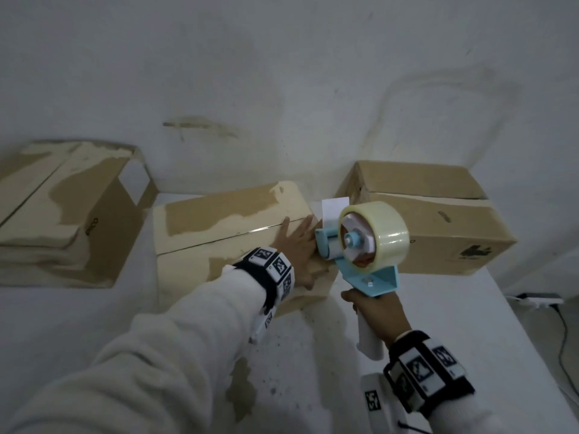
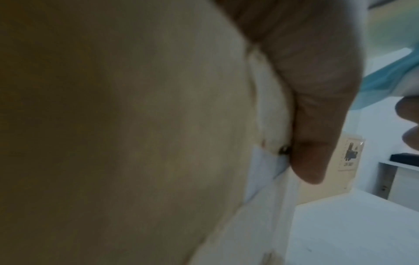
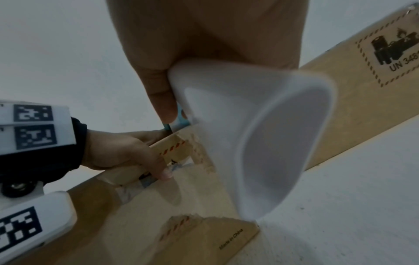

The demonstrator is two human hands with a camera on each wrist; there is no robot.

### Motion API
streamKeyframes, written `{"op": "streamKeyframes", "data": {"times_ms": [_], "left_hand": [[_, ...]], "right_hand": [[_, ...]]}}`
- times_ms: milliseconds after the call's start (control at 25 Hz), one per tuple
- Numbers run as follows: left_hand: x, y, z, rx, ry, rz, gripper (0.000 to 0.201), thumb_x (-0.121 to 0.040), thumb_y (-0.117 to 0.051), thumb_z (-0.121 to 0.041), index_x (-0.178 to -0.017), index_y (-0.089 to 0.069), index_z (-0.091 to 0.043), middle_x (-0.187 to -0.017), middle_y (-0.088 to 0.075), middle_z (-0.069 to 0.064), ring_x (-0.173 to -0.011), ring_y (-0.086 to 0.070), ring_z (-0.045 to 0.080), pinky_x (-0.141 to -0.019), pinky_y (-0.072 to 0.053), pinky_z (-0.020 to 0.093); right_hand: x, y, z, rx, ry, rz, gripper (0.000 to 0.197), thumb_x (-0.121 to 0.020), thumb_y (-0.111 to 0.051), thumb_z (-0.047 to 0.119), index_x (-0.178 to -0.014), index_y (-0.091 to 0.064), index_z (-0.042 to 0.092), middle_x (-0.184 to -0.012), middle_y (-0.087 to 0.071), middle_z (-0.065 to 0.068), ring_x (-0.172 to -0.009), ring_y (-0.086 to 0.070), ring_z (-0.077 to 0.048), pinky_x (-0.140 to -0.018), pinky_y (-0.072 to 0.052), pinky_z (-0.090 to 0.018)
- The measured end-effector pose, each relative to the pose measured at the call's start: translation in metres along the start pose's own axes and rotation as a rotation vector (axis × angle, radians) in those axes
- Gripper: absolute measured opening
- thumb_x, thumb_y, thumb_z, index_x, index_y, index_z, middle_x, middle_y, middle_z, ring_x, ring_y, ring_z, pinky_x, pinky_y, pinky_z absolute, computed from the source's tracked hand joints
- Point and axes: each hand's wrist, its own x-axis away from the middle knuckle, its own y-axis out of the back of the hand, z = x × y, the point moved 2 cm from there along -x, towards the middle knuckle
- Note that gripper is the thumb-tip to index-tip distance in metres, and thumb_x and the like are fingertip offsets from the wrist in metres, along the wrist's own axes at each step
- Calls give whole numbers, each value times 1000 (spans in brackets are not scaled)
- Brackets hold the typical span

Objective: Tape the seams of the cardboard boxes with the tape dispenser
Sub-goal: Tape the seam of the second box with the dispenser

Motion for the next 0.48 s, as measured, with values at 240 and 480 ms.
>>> {"op": "streamKeyframes", "data": {"times_ms": [240, 480], "left_hand": [[-9, -3, 30, 68, 120, -56, 113, -68, -67, -61, -151, 0, -25, -159, 2, 0, -147, 8, 24, -117, -5, 57], [-13, -8, 32, 53, 122, -65, 113, -69, -68, -60, -150, 4, -25, -159, 4, -4, -147, 5, 25, -116, -5, 59]], "right_hand": [[-18, -12, 36, 105, 84, 92, 24, -74, -67, 9, -58, -51, 18, -63, -58, -7, -61, -55, -23, -67, -47, -38], [1, 6, 19, -23, 2, 37, 17, -68, -67, 8, -60, -55, 15, -50, -54, 0, -41, -50, -23, -53, -42, -32]]}}
